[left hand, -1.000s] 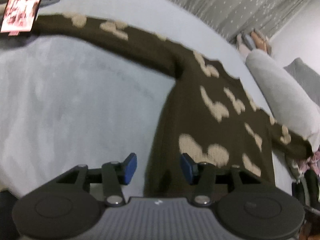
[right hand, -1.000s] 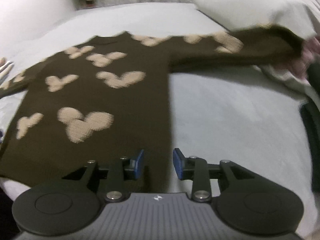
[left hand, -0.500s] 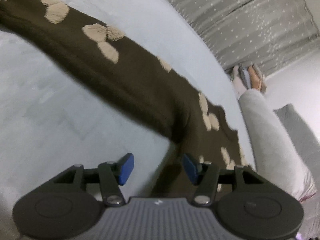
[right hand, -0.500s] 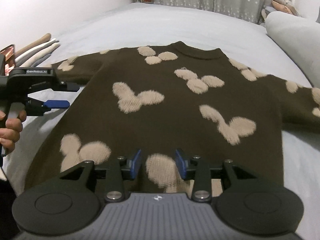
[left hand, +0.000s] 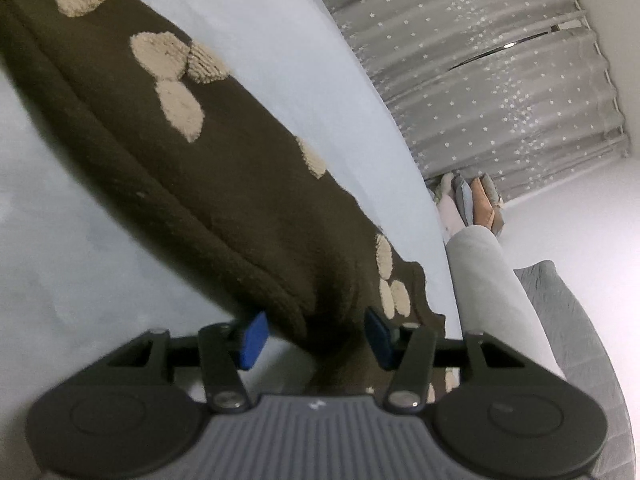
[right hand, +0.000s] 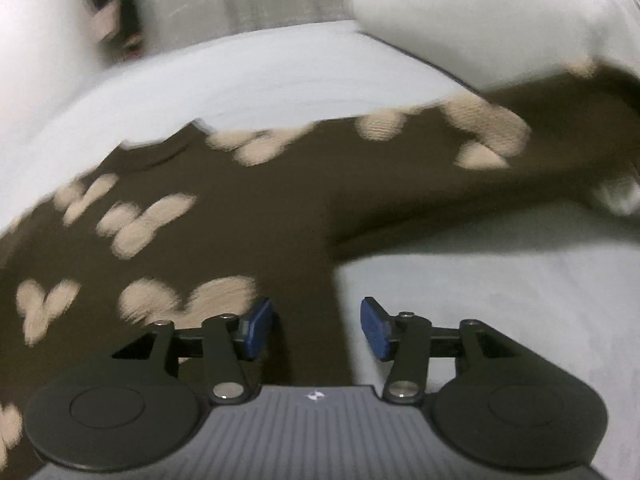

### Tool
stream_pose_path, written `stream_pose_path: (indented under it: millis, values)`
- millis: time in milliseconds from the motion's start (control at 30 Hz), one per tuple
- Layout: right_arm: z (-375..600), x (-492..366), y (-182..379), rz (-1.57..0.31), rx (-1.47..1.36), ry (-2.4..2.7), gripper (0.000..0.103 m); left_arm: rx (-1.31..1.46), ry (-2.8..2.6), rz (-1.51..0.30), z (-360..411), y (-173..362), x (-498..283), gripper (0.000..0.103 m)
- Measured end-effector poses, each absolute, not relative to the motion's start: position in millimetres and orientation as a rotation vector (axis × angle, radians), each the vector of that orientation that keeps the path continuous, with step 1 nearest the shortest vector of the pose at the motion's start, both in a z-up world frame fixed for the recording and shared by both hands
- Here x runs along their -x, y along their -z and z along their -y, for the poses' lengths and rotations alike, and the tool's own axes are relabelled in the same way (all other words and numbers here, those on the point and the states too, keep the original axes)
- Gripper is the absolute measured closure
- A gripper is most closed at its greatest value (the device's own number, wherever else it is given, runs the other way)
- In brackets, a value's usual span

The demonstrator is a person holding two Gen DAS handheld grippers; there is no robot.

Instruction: Fold clothes

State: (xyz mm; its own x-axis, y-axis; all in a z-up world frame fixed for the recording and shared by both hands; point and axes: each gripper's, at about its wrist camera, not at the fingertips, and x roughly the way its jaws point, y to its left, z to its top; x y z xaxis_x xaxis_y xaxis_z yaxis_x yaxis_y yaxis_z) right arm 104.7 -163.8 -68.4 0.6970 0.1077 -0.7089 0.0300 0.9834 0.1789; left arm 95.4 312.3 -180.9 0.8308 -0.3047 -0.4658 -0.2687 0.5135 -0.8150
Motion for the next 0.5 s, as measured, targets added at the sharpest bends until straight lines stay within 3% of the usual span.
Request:
stream_pose_path:
  millis: [33, 100, 133, 400, 433, 467, 500]
  values:
    - [174, -106, 71, -0.799, -0.239, -0.046, 0.048, 1.054, 0.016, -0.619, -313, 183, -97, 0.064]
    - [188, -108, 78, -0.800, -0.338, -0.066, 0.048, 1.065, -0.006, -0.620, -314, 187, -97, 0.090]
    - [191, -109, 81, -0.796, -0.372, -0.075, 0.048, 1.067, -0.022, -0.622, -316, 188, -97, 0.096]
    - [192, -126, 86, -0.752, -0.510, -0.138, 0.049, 0.980, -0.120, -0.476, -321, 165, -89, 0.099]
    - [191, -130, 87, -0.757, -0.503, -0.135, 0.062, 0.957, -0.144, -0.471, -323, 162, -89, 0.099]
    - [190, -134, 88, -0.767, -0.490, -0.129, 0.094, 0.935, -0.168, -0.475, -325, 160, -88, 0.099]
    - [189, -137, 89, -0.777, -0.477, -0.123, 0.092, 0.919, -0.191, -0.487, -327, 161, -88, 0.099]
